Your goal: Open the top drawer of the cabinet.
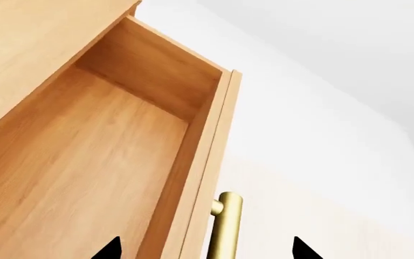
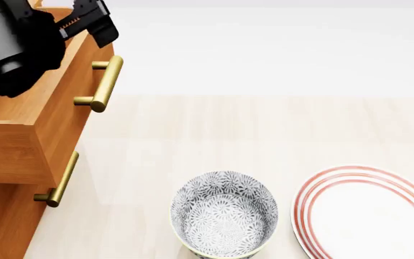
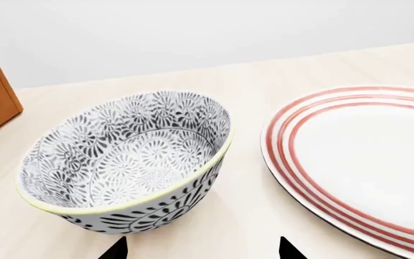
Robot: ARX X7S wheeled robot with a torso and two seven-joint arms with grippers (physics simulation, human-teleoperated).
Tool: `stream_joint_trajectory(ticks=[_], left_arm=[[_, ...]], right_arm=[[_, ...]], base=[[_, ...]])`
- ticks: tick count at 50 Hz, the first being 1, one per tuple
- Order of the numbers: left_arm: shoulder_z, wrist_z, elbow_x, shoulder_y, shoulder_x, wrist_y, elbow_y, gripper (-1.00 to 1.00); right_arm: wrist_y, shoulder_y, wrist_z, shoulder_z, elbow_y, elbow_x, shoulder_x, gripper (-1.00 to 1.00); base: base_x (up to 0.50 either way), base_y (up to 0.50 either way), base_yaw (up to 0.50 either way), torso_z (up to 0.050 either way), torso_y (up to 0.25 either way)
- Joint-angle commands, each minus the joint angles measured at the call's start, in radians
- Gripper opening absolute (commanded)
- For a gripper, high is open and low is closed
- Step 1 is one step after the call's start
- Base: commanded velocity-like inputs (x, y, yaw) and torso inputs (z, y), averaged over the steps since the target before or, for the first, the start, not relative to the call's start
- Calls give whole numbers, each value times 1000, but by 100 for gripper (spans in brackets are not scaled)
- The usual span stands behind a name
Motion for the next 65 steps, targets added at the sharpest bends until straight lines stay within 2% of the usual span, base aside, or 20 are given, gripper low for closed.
stream_joint_trajectory(ticks=[1, 13, 30, 35, 42, 58, 65], left_arm=[[-82, 5, -53, -15, 19, -3, -60, 100], [-110, 7, -106, -18, 25, -15, -78, 100], [-41, 73, -164, -37, 50, -50, -78, 100], [122, 38, -354, -22, 51, -23, -62, 100], [264, 27, -507, -33, 51, 14, -78, 100], [469, 8, -747, -24, 50, 58, -35, 100], [546, -21, -851, -7, 48, 63, 46, 100]], right_arm=[[-7, 2, -23, 17, 11, -17, -18, 100], [-6, 1, -22, 13, 7, -16, -14, 100], [-4, -2, -20, 7, -1, -13, -7, 100], [-12, 1, -27, 6, 11, -13, -8, 100], [-12, -1, -27, 6, 8, -10, -4, 100], [-10, 3, -22, 8, 9, -2, -1, 100], [-6, 2, -16, 10, -2, 2, 2, 100]], base=[[0, 0, 0, 0, 0], [0, 0, 0, 0, 0], [0, 0, 0, 0, 0], [0, 0, 0, 0, 0], [0, 0, 0, 0, 0], [0, 0, 0, 0, 1], [0, 0, 0, 0, 0]])
